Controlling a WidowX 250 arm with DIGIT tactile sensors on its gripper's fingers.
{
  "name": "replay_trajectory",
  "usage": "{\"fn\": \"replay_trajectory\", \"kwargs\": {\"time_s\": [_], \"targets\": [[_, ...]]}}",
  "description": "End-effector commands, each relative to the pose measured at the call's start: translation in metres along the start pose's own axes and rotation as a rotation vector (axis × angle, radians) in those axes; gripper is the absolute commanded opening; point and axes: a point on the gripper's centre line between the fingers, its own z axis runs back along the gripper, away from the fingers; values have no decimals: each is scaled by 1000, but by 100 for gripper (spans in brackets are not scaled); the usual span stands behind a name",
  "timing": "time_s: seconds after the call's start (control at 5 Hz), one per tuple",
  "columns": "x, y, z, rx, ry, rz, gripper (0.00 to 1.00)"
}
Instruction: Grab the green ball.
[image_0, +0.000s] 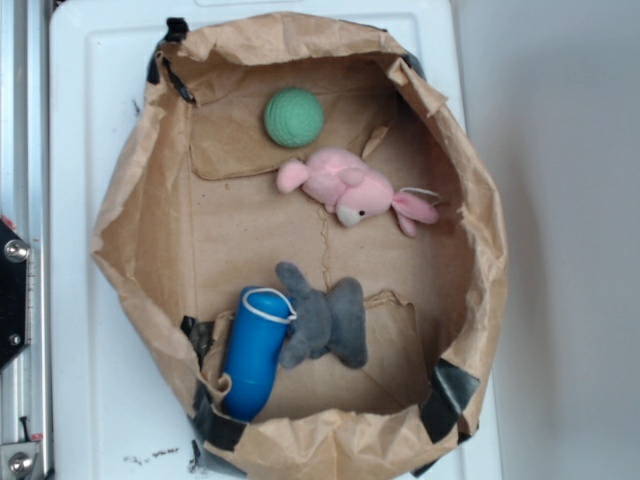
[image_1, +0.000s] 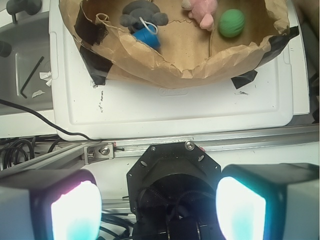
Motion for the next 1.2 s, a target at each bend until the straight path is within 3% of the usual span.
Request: {"fn": "replay_trajectory", "kwargs": {"time_s": [0.0, 0.2, 1.0], "targets": [[0, 0, 0, 0, 0, 0, 100], [-36, 51, 23, 54, 13, 26, 100], [-36, 51, 23, 54, 13, 26, 100]]}}
